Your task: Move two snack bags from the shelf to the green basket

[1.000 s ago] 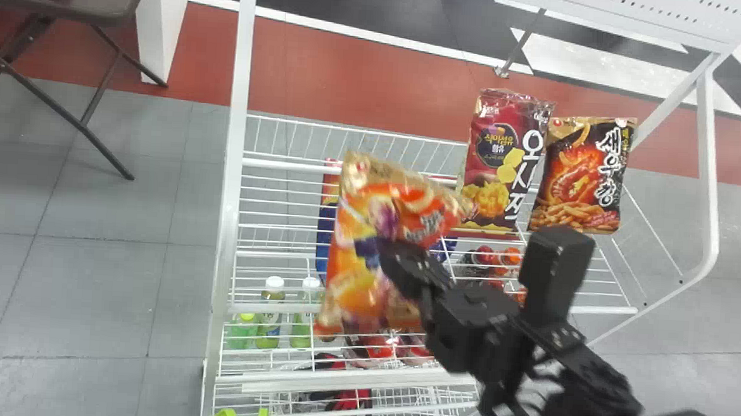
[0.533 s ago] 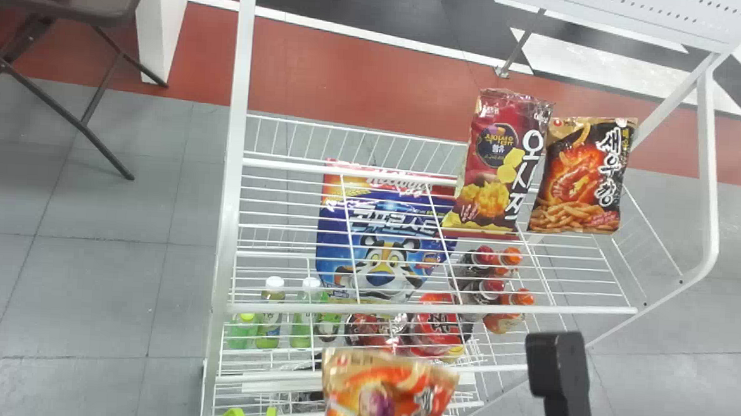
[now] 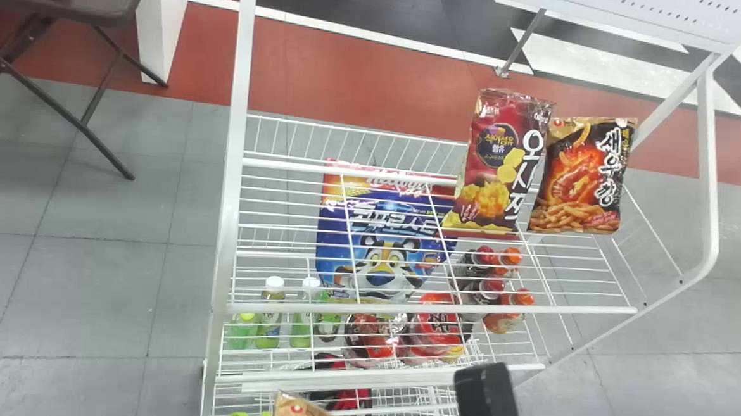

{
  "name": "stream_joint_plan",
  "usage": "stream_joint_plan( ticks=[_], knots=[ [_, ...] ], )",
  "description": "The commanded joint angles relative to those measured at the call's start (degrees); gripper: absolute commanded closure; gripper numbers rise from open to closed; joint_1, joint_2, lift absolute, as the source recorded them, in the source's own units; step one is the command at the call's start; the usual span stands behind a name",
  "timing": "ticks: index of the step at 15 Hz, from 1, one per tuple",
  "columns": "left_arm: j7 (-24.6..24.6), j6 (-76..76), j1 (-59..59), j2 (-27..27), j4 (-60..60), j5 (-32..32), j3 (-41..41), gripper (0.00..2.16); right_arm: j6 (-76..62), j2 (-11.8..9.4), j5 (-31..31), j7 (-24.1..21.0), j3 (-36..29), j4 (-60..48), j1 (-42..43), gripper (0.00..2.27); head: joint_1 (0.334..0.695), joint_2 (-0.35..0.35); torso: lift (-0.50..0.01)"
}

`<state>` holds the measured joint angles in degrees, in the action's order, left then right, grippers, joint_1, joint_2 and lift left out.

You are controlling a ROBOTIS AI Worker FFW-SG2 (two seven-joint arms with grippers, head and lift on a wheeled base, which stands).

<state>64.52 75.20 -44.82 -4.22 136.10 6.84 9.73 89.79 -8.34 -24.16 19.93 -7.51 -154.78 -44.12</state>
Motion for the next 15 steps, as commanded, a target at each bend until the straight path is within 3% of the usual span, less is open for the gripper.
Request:
stream_joint_plan(
  ticks=[1,6,8,9,10,11,12,15],
  knots=[
    [-0.01,0.00,0.00,0.08,0.13,-0.34,0.38,2.15,0.29,-0.80,2.01,-0.07,4.70,5.19,0.09,2.25,0.695,-0.350,-0.016],
    [0.08,0.00,-0.79,0.00,1.01,-1.04,1.00,2.15,0.29,-1.33,7.99,-0.33,11.55,18.82,4.13,2.25,0.695,-0.350,-0.016],
    [0.17,0.00,-1.14,0.00,1.54,-1.04,1.00,2.15,-7.91,-2.29,10.10,-0.33,13.31,22.51,4.83,2.25,0.695,-0.350,-0.016],
    [0.17,0.00,-1.41,-0.09,1.71,-1.04,1.00,2.15,-11.07,-2.56,10.27,-0.25,13.31,23.56,5.19,2.08,0.695,-0.350,-0.016],
    [0.17,0.00,-1.58,-0.09,1.98,-1.13,1.00,2.15,-11.43,-2.73,10.10,-0.07,13.22,23.56,5.27,1.55,0.695,-0.350,-0.016],
    [0.17,0.00,-1.76,-0.09,2.15,-1.31,1.00,2.15,-11.60,-2.73,9.92,0.37,12.26,22.51,4.92,0.26,0.695,-0.350,-0.016],
    [0.17,0.00,-2.02,-0.09,2.42,-1.57,1.00,2.15,-11.60,-2.73,9.84,0.54,11.29,20.93,4.31,0.00,0.695,-0.350,-0.016],
    [0.08,0.00,-2.28,-0.09,2.42,-1.66,1.08,2.15,-11.07,-2.65,7.55,2.65,7.60,13.72,1.32,0.04,0.695,-0.350,-0.016]
  ],
)
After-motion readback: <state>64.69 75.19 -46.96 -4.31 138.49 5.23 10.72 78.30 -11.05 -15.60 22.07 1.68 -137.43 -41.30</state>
